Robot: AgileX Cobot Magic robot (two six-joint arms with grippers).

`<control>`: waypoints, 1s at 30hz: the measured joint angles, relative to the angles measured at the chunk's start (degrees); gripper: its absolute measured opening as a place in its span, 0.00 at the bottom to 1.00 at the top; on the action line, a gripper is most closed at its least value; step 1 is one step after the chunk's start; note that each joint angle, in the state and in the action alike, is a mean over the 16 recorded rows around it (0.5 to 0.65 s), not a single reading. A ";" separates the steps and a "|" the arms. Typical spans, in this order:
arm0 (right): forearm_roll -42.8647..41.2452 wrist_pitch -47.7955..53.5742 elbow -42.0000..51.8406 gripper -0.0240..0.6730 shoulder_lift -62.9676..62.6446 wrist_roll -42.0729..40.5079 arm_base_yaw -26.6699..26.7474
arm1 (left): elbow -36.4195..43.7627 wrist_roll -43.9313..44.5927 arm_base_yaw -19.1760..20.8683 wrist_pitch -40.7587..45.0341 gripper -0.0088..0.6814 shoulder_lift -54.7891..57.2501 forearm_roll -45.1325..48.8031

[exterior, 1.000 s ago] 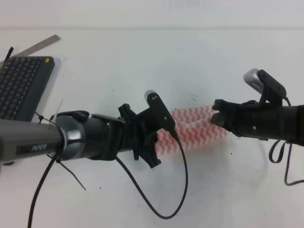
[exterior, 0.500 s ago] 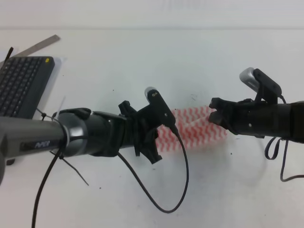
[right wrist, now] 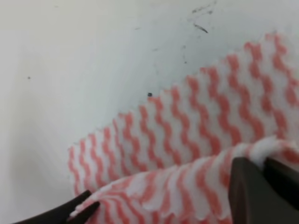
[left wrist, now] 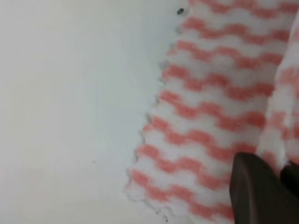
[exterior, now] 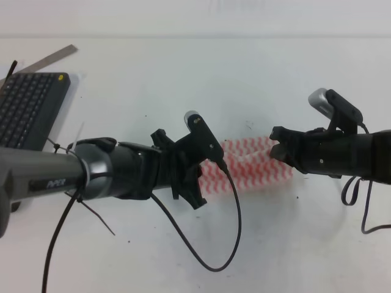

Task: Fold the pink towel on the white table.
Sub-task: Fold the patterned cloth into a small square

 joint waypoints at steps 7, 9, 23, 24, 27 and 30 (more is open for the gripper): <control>-0.44 1.12 -0.70 0.03 1.23 0.00 -0.01 | 0.00 0.04 0.01 0.28 0.01 0.23 0.00; -0.44 1.42 -0.94 0.03 1.59 0.00 -0.01 | 0.00 0.05 0.00 0.30 0.01 0.27 -0.02; -0.44 1.35 -2.41 0.03 2.59 0.00 -0.01 | -0.04 0.53 0.36 0.90 0.01 0.32 -0.06; -0.44 1.24 -2.50 0.03 2.62 0.00 -0.01 | -0.07 0.56 0.47 0.99 0.01 0.27 -0.04; -0.44 0.99 -2.80 0.03 2.63 0.00 -0.01 | -0.19 0.65 0.80 1.07 0.01 0.36 -0.08; -0.44 0.82 -3.11 0.03 2.64 0.00 -0.01 | -0.31 0.67 1.13 1.50 0.01 0.40 -0.11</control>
